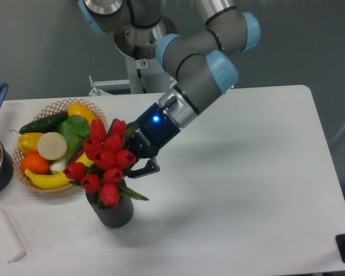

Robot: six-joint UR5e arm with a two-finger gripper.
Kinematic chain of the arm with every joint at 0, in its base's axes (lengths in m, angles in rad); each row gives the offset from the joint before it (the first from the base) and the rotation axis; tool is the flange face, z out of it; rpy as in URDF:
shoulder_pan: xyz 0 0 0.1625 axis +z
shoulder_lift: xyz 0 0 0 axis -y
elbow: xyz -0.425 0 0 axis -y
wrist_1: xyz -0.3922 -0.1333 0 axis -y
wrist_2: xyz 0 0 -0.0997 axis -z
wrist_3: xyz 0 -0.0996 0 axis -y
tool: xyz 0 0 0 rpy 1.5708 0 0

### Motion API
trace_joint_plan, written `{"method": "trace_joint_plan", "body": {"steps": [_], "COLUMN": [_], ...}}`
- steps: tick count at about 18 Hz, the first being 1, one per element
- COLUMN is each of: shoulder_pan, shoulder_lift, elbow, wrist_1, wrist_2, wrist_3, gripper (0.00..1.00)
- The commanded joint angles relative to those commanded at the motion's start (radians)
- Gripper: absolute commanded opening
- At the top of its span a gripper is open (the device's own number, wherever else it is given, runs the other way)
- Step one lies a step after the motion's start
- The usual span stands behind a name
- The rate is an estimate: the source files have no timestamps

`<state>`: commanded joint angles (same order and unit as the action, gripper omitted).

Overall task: Pick up the flowers from the vase
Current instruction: 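Lift the gripped tulips upward out of the black vase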

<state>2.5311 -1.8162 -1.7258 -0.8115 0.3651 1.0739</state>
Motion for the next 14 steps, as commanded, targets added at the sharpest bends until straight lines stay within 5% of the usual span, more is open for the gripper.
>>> {"method": "trace_joint_plan", "body": {"steps": [14], "shoulder_pan": [0.037], "shoulder_lift": [-0.002], "elbow": [0.129], "wrist_1": [0.0], "wrist_2": [-0.067], "wrist_3": [-0.18], "gripper": [0.36]}}
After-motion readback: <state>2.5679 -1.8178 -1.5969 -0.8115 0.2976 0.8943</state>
